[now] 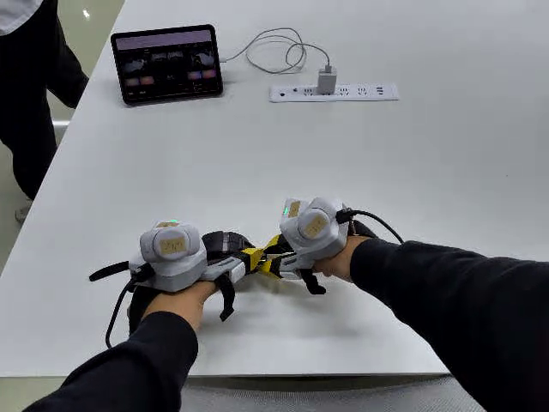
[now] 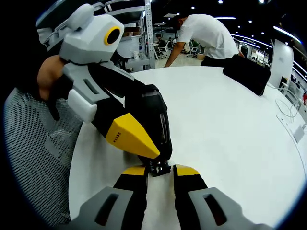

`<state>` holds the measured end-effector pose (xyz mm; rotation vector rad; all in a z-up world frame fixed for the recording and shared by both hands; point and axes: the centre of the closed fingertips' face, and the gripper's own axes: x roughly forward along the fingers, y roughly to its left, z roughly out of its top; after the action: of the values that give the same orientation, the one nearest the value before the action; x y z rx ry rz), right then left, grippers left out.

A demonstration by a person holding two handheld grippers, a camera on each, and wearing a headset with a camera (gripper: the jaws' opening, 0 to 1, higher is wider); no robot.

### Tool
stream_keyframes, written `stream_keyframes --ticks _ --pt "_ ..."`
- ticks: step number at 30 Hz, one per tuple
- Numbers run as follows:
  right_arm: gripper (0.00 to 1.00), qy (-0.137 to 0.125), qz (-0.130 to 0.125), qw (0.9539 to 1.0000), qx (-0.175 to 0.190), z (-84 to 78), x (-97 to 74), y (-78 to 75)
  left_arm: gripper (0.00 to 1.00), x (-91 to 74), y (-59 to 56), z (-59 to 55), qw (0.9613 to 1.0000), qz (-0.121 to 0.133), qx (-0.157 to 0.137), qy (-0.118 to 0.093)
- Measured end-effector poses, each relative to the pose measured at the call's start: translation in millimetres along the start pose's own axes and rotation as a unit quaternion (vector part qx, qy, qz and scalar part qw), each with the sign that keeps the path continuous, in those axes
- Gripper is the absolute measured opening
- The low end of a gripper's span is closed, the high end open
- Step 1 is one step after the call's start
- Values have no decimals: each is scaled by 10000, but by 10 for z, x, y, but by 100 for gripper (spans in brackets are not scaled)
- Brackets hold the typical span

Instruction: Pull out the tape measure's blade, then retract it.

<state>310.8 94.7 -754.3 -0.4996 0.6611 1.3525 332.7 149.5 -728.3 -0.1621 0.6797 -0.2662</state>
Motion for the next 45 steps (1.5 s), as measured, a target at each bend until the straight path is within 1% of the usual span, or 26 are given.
stream_keyframes --ticks 3,5,7,8,9,12,16,17,18,19,20,22,24,27,29,31,34,38,39,40,41,42,43,45 --pt "17 9 -6 10000 -14 -20 -16 -10 82 -18 55 41 9999 47 -75 -57" --pt "19 19 -20 10000 -7 -30 -25 -23 90 -22 88 72 9999 92 -48 -118" --pt "20 31 -32 10000 11 -39 -29 -37 99 -37 123 131 9995 155 -46 -256" --pt "21 36 -39 10000 17 -40 -30 -43 100 -48 148 195 9989 189 89 -420" --pt "20 36 -39 10000 9 -41 -31 -45 100 -55 152 195 9988 214 97 -420" --pt "21 46 -21 10000 -19 -43 -30 -40 100 -33 136 185 9991 153 107 -368" --pt "23 25 -7 10000 -10 -32 -27 -31 100 -37 137 158 9993 161 99 -309" --pt "25 14 0 10000 22 -28 -35 -26 100 -45 118 120 9998 106 -4 -168" --pt "27 9 0 10000 46 -27 -41 -27 100 -56 95 118 9999 47 -100 -133" --pt "28 -3 -13 10000 79 -26 -45 -35 100 -57 81 152 9997 0 -76 -229" --pt "30 -28 -30 9999 127 -25 -57 -49 100 -58 75 174 9996 -30 19 -290" --pt "33 -40 -57 9998 167 -34 -91 -64 100 -61 61 199 9992 -42 253 -320" --pt "35 -69 -102 9997 232 -41 -118 -87 100 -52 54 203 9991 -104 251 -322" --pt "42 -75 -172 9993 331 -72 -166 -116 100 -55 46 205 9989 -209 258 -319" --pt "47 -71 -183 9992 340 -92 -187 -113 100 -59 46 190 9990 -231 260 -285" --pt "52 -68 -196 9990 389 -115 -205 -111 100 -78 46 193 9990 -226 250 -293" --pt "62 -22 -226 9986 479 -147 -225 -110 100 -101 32 204 9990 -233 231 -311" --pt "69 -15 -312 9981 523 -161 -280 -124 100 -119 2 212 9986 -304 312 -308" --pt "70 -15 -350 9979 550 -159 -302 -134 100 -123 -11 217 9982 -352 350 -322" --pt "72 -20 -454 9967 673 -168 -334 -169 100 -125 -89 239 9969 -568 380 -385" --pt "76 -45 -514 9955 788 -175 -347 -197 100 -126 -122 218 9963 -658 454 -313" --pt "78 -92 -542 9947 866 -175 -372 -216 100 -126 -163 192 9948 -765 639 -205" --pt "79 -122 -582 9941 908 -175 -395 -234 100 -127 -183 187 9937 -812 758 -178" --pt "82 -164 -666 9929 975 -180 -447 -269 100 -133 -196 191 9926 -845 863 -154"
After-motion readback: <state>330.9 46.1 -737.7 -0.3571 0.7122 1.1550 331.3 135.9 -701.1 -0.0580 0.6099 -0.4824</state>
